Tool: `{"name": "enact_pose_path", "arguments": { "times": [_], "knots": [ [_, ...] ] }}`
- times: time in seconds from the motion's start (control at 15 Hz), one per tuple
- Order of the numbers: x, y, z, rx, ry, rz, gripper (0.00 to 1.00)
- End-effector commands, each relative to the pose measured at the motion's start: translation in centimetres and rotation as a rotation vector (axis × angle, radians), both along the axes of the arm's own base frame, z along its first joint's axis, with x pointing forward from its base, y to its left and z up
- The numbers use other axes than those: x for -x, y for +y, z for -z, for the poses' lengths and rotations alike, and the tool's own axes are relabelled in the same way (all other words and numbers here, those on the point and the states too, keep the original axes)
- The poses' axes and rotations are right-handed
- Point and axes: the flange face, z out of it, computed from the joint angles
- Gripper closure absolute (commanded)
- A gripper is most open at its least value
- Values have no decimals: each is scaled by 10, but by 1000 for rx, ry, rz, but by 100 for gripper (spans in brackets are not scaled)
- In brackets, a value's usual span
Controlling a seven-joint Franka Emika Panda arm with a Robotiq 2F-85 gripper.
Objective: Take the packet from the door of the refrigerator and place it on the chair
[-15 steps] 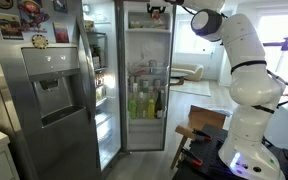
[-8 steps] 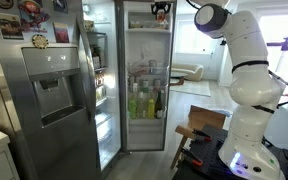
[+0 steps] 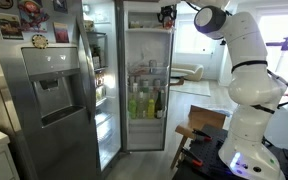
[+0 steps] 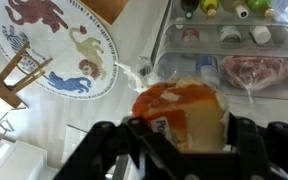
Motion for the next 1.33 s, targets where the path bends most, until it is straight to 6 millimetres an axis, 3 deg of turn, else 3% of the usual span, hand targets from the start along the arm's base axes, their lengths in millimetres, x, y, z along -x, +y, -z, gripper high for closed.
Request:
{"name": "enact_pose_path", "arguments": {
  "times": [0.0,0.6,1.0,1.27],
  "knots": [
    [11,-24,17,-61,68,28,64],
    [29,-96,71,-195,158,106,64],
    [37,-126,88,-229,170,103,64],
    [41,-144,114,-258,213,121,64]
  ]
}}
